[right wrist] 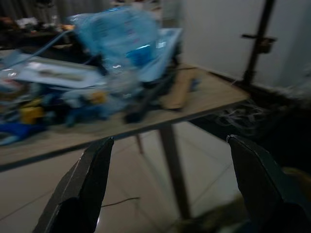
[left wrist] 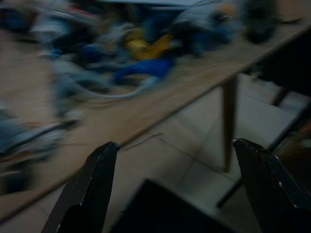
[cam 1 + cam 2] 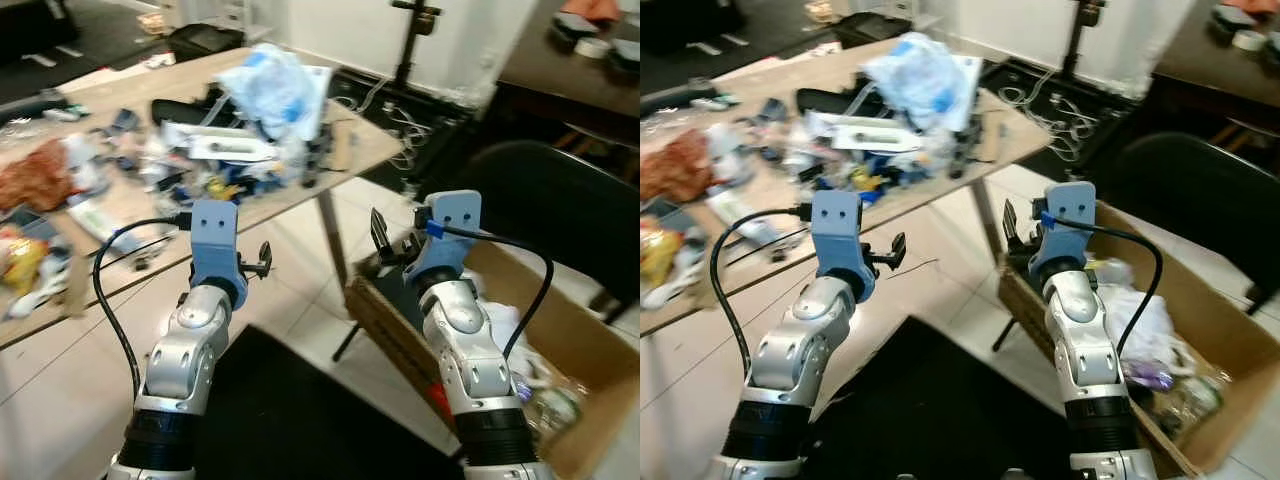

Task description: Picking trash to rubbish bin

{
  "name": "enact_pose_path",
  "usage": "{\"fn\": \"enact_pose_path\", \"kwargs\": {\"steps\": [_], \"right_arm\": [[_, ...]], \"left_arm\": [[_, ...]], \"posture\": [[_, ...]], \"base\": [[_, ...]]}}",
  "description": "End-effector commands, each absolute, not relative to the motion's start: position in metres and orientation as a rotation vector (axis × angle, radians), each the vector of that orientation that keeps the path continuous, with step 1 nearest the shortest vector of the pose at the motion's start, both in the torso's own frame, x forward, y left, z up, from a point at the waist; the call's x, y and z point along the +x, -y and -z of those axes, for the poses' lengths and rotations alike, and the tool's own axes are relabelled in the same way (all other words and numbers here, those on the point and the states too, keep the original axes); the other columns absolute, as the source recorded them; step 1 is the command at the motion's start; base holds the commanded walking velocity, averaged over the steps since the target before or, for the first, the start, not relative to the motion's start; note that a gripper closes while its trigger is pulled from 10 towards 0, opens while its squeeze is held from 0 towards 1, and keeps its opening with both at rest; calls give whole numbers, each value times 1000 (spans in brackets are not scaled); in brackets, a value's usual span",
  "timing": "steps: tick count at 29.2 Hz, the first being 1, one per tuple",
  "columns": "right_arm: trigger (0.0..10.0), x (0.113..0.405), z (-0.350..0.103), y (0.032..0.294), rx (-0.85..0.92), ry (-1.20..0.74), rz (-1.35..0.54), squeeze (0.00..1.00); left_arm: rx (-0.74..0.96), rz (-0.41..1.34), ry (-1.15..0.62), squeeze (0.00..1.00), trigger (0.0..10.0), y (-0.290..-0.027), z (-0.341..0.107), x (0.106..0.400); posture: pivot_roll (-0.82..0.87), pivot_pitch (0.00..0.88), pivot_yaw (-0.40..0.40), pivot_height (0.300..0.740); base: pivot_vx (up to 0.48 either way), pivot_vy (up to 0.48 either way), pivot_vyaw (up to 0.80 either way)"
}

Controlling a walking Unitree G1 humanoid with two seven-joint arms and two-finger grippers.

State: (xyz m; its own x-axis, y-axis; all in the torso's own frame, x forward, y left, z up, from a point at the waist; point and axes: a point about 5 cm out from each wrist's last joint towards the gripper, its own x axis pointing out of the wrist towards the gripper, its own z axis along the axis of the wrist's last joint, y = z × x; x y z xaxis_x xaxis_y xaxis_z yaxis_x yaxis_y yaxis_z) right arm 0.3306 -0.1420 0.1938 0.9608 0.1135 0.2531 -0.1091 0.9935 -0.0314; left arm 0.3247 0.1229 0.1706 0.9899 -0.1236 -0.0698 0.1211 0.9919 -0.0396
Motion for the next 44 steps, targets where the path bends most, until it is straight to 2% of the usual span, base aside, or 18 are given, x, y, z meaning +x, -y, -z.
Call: {"fn": "enact_pose_path", "kwargs": {"steps": [1,8,11,17,26,44], "right_arm": [[10000,329,-193,145,-9,253,-103,0],[10000,330,-193,146,-6,254,-97,0],[10000,331,-193,146,-5,254,-96,0],[10000,331,-193,146,-4,253,-97,0],[10000,333,-192,144,-24,240,-108,0],[10000,333,-186,140,-36,217,-121,0]], "left_arm": [[-34,134,-54,0,10000,-122,-172,325],[-3,158,-32,0,10000,-116,-176,325],[60,162,-33,0,10000,-115,-176,325],[9,139,-46,0,10000,-117,-173,325],[-7,132,-60,0,10000,-119,-171,327],[1,121,-57,0,10000,-120,-172,328]], "posture": [[6,130,28,740],[11,133,31,740],[15,133,31,740],[15,133,31,740],[20,129,27,740],[22,131,29,740]], "base": [[0,0,0],[0,0,0],[0,-480,0],[0,-447,0],[0,0,0],[0,0,786]]}}
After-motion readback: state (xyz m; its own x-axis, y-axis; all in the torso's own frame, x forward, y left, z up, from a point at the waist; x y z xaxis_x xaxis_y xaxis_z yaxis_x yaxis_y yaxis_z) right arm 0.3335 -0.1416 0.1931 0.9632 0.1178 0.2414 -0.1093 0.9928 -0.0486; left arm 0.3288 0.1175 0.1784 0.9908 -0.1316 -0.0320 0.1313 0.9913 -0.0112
